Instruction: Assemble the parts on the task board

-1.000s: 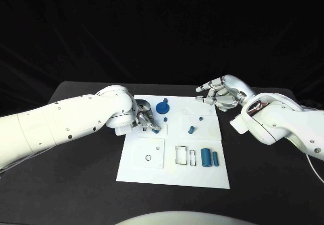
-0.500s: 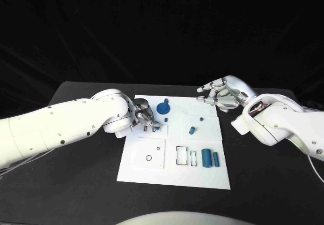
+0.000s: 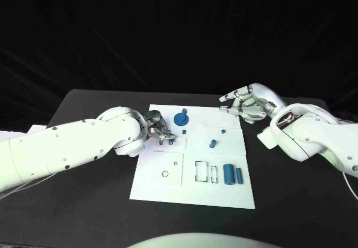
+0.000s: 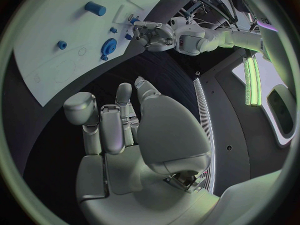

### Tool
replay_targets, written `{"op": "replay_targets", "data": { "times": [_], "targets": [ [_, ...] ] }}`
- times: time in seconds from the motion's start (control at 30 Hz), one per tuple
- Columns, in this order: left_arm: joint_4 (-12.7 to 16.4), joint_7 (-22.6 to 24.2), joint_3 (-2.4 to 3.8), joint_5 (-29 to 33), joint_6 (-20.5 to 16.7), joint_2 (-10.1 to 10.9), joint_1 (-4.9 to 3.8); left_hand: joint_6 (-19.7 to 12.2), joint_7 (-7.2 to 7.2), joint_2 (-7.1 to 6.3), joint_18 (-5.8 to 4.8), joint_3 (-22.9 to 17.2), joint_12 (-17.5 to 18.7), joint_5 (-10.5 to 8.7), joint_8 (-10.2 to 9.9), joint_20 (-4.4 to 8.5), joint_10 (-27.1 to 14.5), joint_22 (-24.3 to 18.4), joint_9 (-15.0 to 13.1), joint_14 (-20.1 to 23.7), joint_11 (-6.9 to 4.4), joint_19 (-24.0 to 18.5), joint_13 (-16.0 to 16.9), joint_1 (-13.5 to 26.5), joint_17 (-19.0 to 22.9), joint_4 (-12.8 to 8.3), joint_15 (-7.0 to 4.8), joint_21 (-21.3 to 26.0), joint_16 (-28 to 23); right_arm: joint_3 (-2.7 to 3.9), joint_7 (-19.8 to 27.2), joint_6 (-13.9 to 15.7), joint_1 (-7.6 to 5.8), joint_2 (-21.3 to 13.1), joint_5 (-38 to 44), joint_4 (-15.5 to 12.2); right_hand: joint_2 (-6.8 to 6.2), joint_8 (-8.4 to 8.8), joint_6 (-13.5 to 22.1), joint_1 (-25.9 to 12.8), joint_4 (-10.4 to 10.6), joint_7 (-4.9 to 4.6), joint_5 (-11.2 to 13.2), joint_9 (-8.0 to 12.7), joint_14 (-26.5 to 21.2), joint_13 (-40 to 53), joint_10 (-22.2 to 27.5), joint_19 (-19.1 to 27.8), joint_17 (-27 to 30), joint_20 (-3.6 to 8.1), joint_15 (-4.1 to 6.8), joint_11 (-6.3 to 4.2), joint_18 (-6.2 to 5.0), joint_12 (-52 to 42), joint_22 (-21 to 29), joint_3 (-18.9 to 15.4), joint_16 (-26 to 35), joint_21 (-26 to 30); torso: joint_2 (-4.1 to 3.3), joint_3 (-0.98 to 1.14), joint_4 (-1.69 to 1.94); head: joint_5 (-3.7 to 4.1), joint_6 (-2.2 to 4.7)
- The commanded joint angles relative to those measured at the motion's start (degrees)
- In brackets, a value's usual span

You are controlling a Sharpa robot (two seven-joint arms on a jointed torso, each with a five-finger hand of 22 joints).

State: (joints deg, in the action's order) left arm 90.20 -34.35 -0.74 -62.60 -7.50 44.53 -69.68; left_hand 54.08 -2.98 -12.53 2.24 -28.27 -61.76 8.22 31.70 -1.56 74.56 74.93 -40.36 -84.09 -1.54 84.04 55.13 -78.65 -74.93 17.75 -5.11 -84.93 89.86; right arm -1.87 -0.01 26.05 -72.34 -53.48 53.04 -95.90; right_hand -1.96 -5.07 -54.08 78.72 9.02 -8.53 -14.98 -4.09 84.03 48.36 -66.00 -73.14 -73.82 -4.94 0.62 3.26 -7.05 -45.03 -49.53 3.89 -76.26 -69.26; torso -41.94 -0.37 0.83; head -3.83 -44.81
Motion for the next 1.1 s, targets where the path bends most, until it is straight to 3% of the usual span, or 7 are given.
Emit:
{"op": "replay_targets", "data": {
  "times": [0.03, 0.3, 1.1],
  "targets": [
    [-0.17, -0.22, 0.01, -3.98, -1.59, -0.33, 0.35, 0.40, -0.01, -0.02, -0.43, -11.59, -0.18, 0.20, 0.28, -0.10, 0.46, 7.49, -0.10, -5.91, 0.10, 1.95, 0.03, 0.77, -15.07, -11.16, 0.35, -0.22, 0.14, 0.00, 0.72, 0.00, 0.03, 0.00, 0.21, -0.10, 0.32, -0.04, -0.20, -0.17, 0.29, -0.14, 0.23, 0.09, 2.19, -0.06, 0.36, 0.38, 0.03, 0.09, 0.44, 0.19, -0.30, 0.08, 0.08, -0.08, 0.22, 0.34, -0.07, -0.03, -0.14, -0.10, -0.05],
    [-0.30, -1.74, -0.01, -5.15, 0.79, -0.60, 0.90, 0.41, -0.01, -0.02, -0.39, -11.69, -0.08, 0.23, 0.28, -0.09, 0.43, 7.32, -0.12, -5.91, 0.10, 1.86, -0.09, 0.85, -15.07, -11.19, 0.35, -0.10, 0.14, 0.00, 0.86, 0.05, 0.04, 0.00, 0.05, -0.08, 0.33, -0.04, -0.20, -0.18, 0.30, -0.14, 0.22, 0.09, 2.19, -0.04, 0.35, 0.37, 0.03, 0.08, 0.44, 0.19, -0.29, 0.06, 0.07, -0.08, 0.22, 0.33, -0.10, 0.01, -0.12, 0.03, -0.34],
    [0.18, -3.57, 0.01, -4.50, 6.83, -0.19, 0.98, 0.43, -0.01, -0.10, -0.28, -11.88, 0.05, 0.25, 0.30, -0.09, 0.37, 6.87, -0.18, -5.91, 0.10, 1.62, -0.22, 1.05, -15.07, -11.26, 0.38, 0.19, 0.14, 0.00, 1.80, 0.28, 0.04, 0.12, -0.65, 0.31, 0.82, -0.08, -0.26, -0.18, 0.57, -0.13, -0.40, 0.08, 2.27, 0.09, 0.22, 0.26, -0.11, 0.08, 0.45, 0.17, -0.27, -0.30, -0.05, -0.02, 0.13, 0.30, -0.06, 0.03, -0.11, -0.22, -0.74]
  ]
}}
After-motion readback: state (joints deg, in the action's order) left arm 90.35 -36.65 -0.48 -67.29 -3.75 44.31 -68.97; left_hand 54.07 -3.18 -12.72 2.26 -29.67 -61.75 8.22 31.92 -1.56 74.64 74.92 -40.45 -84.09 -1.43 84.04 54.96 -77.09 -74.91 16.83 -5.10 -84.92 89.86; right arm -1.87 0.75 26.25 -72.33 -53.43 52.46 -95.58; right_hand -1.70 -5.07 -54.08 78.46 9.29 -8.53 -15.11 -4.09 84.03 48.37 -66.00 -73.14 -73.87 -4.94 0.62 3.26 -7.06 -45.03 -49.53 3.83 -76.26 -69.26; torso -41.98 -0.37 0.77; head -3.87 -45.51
